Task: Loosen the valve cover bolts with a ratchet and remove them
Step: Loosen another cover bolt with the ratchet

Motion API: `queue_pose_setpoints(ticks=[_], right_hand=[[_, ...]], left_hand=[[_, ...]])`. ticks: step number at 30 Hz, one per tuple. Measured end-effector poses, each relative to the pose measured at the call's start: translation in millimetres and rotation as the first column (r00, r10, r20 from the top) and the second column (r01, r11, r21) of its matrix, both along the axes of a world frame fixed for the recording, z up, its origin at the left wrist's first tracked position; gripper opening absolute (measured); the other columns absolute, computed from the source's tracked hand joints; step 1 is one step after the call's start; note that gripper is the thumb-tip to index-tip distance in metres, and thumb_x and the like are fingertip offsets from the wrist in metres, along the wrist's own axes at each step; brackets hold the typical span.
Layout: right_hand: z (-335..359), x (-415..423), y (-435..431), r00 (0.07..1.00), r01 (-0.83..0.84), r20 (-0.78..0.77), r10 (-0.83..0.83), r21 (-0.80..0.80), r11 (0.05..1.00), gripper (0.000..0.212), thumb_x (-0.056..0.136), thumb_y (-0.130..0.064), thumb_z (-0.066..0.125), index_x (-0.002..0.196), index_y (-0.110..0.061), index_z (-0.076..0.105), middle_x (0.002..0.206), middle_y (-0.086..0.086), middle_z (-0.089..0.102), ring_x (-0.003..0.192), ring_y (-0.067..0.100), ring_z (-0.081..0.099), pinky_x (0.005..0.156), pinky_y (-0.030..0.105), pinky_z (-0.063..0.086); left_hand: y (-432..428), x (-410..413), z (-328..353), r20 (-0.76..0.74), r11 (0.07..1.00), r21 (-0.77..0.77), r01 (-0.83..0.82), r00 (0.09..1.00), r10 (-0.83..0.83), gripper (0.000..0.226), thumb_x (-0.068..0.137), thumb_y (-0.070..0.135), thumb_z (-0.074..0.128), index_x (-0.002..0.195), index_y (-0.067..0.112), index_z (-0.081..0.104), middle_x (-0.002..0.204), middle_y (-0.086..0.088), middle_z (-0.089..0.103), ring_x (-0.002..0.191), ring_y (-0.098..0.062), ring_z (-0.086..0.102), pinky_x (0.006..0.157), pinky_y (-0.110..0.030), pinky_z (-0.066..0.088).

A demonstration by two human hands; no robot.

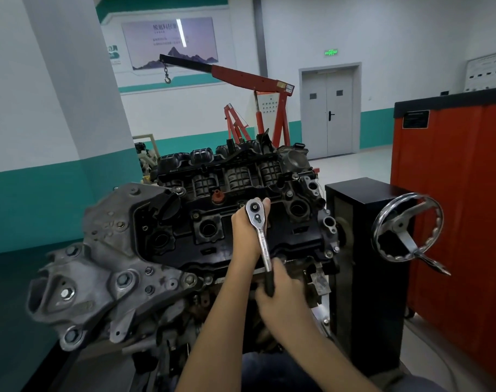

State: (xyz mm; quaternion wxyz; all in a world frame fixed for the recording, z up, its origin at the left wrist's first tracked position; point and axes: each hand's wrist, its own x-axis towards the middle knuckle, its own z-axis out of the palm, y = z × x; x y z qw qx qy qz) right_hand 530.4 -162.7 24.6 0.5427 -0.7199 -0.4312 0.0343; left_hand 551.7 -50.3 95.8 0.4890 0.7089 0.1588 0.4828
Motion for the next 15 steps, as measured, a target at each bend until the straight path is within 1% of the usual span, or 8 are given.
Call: queue_pose_setpoints(ticks=[2,3,5,7,10,12,13,15], right_hand=[[-1.0,-4.9,6.0,0.999,-0.027,-0.043,0.028,0.006,1.000,0.023,0.086,-0.005,0.054,0.105,-0.018,0.048,0.066,0.002,0.049,0.050,0.006,0.047,0.046,0.013,0.038],[1.4,1.6,2.0,0.999,-0.036,-0.013,0.036,-0.025,0.999,0.024,0.086,-0.006,0.054,0.105,-0.018,0.049,0.067,0.004,0.050,0.051,0.008,0.046,0.046,0.014,0.037],[11.3,28.1,-16.9,0.991,-0.058,0.116,0.073,-0.128,0.990,0.022,0.084,-0.006,0.056,0.099,-0.020,0.050,0.066,0.006,0.052,0.053,0.015,0.046,0.049,0.022,0.040],[32.5,66.4,-42.2,0.960,-0.093,0.235,0.153,-0.248,0.964,0.022,0.084,-0.003,0.057,0.089,-0.024,0.050,0.065,0.002,0.053,0.051,0.013,0.048,0.052,0.031,0.045],[80.0,122.5,-57.7,0.830,0.046,0.508,0.231,-0.474,0.879,0.020,0.089,-0.008,0.059,0.101,-0.023,0.055,0.069,-0.009,0.051,0.057,0.007,0.054,0.054,0.020,0.043],[104.2,136.6,-51.5,0.682,0.187,0.690,0.242,-0.485,0.855,0.021,0.090,-0.014,0.059,0.109,-0.021,0.054,0.068,-0.011,0.045,0.062,0.011,0.052,0.057,0.020,0.037],[107.4,136.5,-47.0,0.642,0.226,0.734,0.221,-0.457,0.860,0.021,0.090,-0.016,0.059,0.110,-0.022,0.053,0.068,-0.009,0.045,0.064,0.014,0.053,0.058,0.023,0.037],[93.1,126.4,-44.6,0.669,0.255,0.733,0.124,-0.383,0.888,0.022,0.090,-0.019,0.059,0.110,-0.023,0.051,0.074,-0.003,0.050,0.073,0.023,0.061,0.061,0.026,0.040]], left_hand=[[3.2,-2.2,2.6,-0.048,1.000,0.025,-0.019,0.999,0.020,0.055,0.096,0.019,0.061,0.056,0.029,0.024,0.056,0.010,0.024,0.059,-0.013,0.023,0.064,-0.034,0.024],[5.6,-3.3,3.4,-0.064,0.999,0.028,-0.020,0.998,0.022,0.055,0.095,0.019,0.061,0.056,0.032,0.026,0.058,0.010,0.026,0.061,-0.013,0.026,0.064,-0.033,0.026],[10.6,-3.9,3.1,-0.084,0.997,0.072,0.033,0.996,-0.027,0.057,0.095,0.017,0.060,0.051,0.034,0.028,0.055,0.012,0.029,0.060,-0.011,0.028,0.063,-0.032,0.026],[11.0,-2.9,2.0,-0.103,0.988,0.133,0.075,0.993,-0.062,0.059,0.095,0.014,0.060,0.046,0.032,0.032,0.048,0.012,0.031,0.054,-0.007,0.026,0.060,-0.032,0.026],[10.7,-1.1,1.8,-0.111,0.981,0.166,0.101,0.990,-0.083,0.056,0.094,0.007,0.058,0.046,0.035,0.051,0.049,0.017,0.048,0.055,0.000,0.043,0.065,-0.028,0.036],[13.3,-1.1,0.4,-0.087,0.984,0.147,0.097,0.993,-0.084,0.056,0.091,0.001,0.055,0.054,0.041,0.064,0.058,0.021,0.061,0.067,0.005,0.056,0.073,-0.026,0.044],[13.8,-1.5,-1.2,-0.051,0.990,0.112,0.090,0.995,-0.085,0.056,0.091,0.000,0.055,0.058,0.043,0.067,0.062,0.022,0.064,0.071,0.004,0.058,0.076,-0.026,0.045],[13.0,-1.5,-6.1,0.033,0.995,0.064,0.071,0.997,-0.073,0.053,0.094,0.004,0.056,0.056,0.040,0.064,0.057,0.020,0.060,0.067,0.004,0.054,0.072,-0.023,0.044]])
